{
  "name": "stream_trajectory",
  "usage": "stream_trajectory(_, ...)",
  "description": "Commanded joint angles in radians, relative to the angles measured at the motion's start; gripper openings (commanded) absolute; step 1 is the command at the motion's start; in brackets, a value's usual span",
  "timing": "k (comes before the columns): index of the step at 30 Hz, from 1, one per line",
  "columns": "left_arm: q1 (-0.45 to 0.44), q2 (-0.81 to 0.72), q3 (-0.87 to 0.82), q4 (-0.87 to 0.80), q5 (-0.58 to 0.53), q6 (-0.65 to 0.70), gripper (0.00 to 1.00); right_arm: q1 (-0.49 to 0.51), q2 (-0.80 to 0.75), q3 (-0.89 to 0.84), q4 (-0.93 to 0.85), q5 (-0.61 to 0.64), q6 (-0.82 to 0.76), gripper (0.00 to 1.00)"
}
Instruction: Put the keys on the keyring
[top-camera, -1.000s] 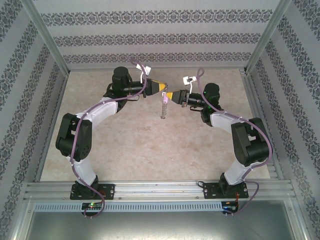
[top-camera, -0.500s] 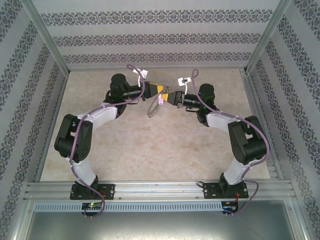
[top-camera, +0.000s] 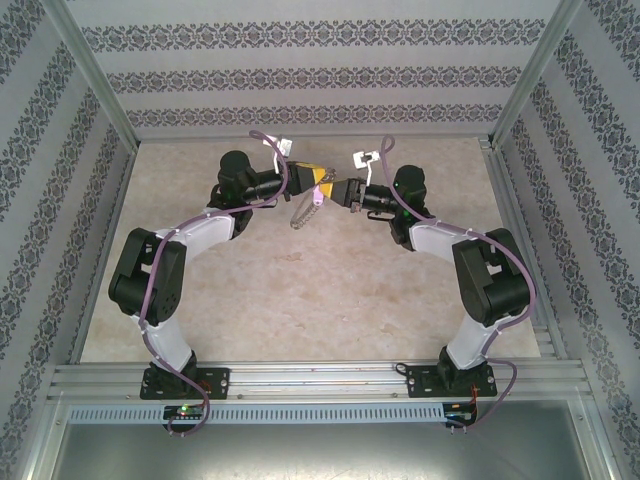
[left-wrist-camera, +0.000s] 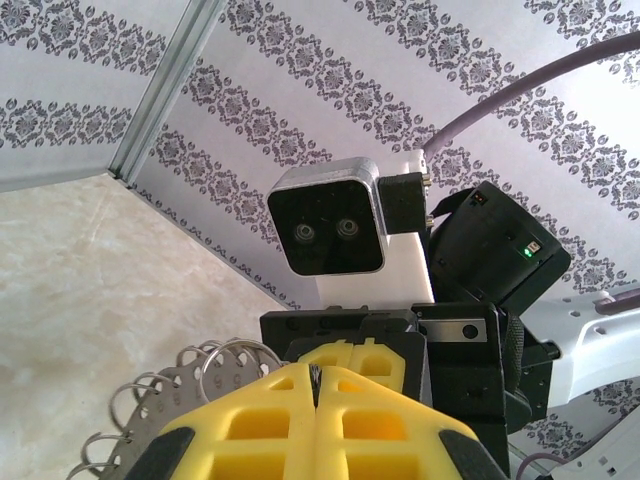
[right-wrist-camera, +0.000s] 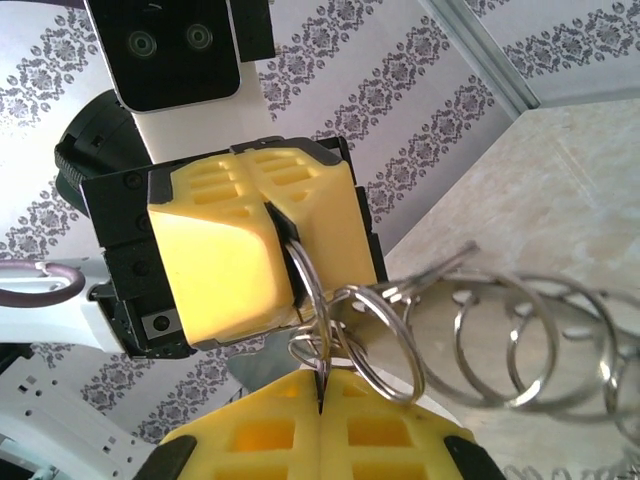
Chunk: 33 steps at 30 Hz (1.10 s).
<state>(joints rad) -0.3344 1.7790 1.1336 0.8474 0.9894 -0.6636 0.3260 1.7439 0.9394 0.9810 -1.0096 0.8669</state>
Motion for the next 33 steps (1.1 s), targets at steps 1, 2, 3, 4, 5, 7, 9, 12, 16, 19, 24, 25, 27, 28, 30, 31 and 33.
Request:
stream_trajectory(1, -0.014, -0.037, 0.002, 0.103, -0.003, -0.014, 0.0, -0.018, -0.012, -0.04, 0.032, 0.014, 0.004, 0.16)
stream_trajectory(2, -0.014, -0.036, 0.002, 0.105, -0.004, -0.015, 0.0, -0.024, -0.021, -0.052, 0.033, 0.016, 0.005, 0.2)
stream_trajectory(3, -0.014, -0.037, 0.003, 0.105, -0.006, -0.015, 0.0, -0.029, -0.032, -0.065, 0.035, 0.016, 0.004, 0.24)
stream_trajectory(4, -0.013, -0.036, 0.003, 0.105, -0.006, -0.015, 0.0, -0.033, -0.047, -0.077, 0.032, 0.016, 0.0, 0.28)
stream_trajectory(5, -0.014, -0.035, 0.003, 0.103, -0.008, -0.014, 0.0, -0.037, -0.059, -0.086, 0.022, 0.016, -0.002, 0.29)
stream_trajectory(7, -0.013, -0.031, 0.005, 0.107, -0.009, -0.015, 0.0, -0.037, -0.09, -0.116, 0.017, 0.016, -0.005, 0.33)
stream_trajectory(9, -0.014, -0.029, 0.006, 0.107, -0.007, -0.014, 0.0, -0.039, -0.128, -0.148, -0.004, 0.022, -0.024, 0.35)
stream_trajectory(12, -0.014, -0.028, 0.006, 0.101, -0.003, -0.001, 0.0, -0.049, -0.191, -0.196, -0.053, 0.052, -0.062, 0.38)
stream_trajectory(16, -0.014, -0.024, 0.006, 0.099, 0.001, 0.003, 0.0, -0.061, -0.258, -0.209, -0.076, 0.102, -0.053, 0.42)
stream_trajectory(19, -0.013, -0.023, 0.005, 0.102, 0.008, -0.001, 0.0, -0.058, -0.297, -0.191, -0.106, 0.146, -0.046, 0.44)
stream_trajectory(24, -0.014, -0.023, 0.0, 0.119, 0.018, -0.007, 0.0, -0.044, -0.339, -0.158, -0.162, 0.239, -0.059, 0.48)
stream_trajectory(25, -0.015, -0.025, 0.0, 0.118, 0.018, -0.008, 0.0, -0.04, -0.342, -0.152, -0.169, 0.252, -0.064, 0.48)
stream_trajectory(27, -0.014, -0.023, 0.003, 0.12, 0.019, -0.01, 0.0, -0.036, -0.338, -0.143, -0.171, 0.27, -0.066, 0.48)
stream_trajectory(28, -0.014, -0.023, 0.003, 0.123, 0.019, -0.012, 0.0, -0.033, -0.334, -0.137, -0.171, 0.275, -0.065, 0.48)
stream_trajectory(30, -0.014, -0.022, 0.005, 0.128, 0.018, -0.016, 0.0, -0.026, -0.328, -0.13, -0.169, 0.29, -0.06, 0.48)
stream_trajectory(31, -0.013, -0.023, 0.005, 0.129, 0.019, -0.017, 0.0, -0.024, -0.326, -0.128, -0.164, 0.297, -0.056, 0.48)
stream_trajectory(33, -0.014, -0.023, 0.005, 0.13, 0.02, -0.016, 0.0, -0.015, -0.319, -0.125, -0.153, 0.316, -0.05, 0.48)
